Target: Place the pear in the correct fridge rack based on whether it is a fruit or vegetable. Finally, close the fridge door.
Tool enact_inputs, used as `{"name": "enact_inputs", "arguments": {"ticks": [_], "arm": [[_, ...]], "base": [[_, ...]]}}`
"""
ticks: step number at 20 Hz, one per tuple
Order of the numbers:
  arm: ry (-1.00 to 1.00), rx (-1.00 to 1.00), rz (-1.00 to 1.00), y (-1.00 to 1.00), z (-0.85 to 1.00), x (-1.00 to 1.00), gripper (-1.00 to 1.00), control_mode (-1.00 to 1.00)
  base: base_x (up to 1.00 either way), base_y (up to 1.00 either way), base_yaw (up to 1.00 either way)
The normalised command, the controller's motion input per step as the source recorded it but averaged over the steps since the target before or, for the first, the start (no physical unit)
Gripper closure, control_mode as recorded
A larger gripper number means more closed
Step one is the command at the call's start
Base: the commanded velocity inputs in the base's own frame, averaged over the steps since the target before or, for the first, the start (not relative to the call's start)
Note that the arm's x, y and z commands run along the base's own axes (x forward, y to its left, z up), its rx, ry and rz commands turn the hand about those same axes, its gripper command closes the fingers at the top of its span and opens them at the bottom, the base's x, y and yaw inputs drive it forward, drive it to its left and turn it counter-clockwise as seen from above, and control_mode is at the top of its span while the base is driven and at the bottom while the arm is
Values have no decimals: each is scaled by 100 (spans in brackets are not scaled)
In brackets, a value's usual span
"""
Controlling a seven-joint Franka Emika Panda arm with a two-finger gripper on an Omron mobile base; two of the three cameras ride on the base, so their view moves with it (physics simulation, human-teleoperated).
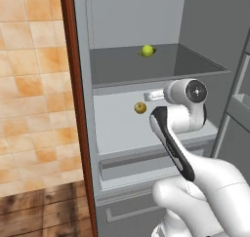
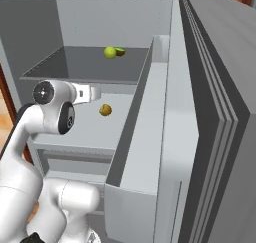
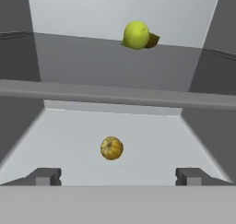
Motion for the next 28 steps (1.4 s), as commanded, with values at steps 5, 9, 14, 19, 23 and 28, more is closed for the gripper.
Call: {"name": "enact_inputs", "arguments": {"ticks": [5,9,14,19,23,28], "arm": [[0,0,0,0,0,0,-100,-100],[0,0,0,0,-3,-6,-100,-100],[0,0,0,0,0,0,-100,100],[0,0,0,0,0,0,-100,100],[0,0,0,0,0,0,-100,100],[0,0,0,0,0,0,-100,100]], "base": [[0,0,0],[0,0,0],[-34,0,0],[-69,0,-2],[-21,22,-14],[0,34,-30]]}}
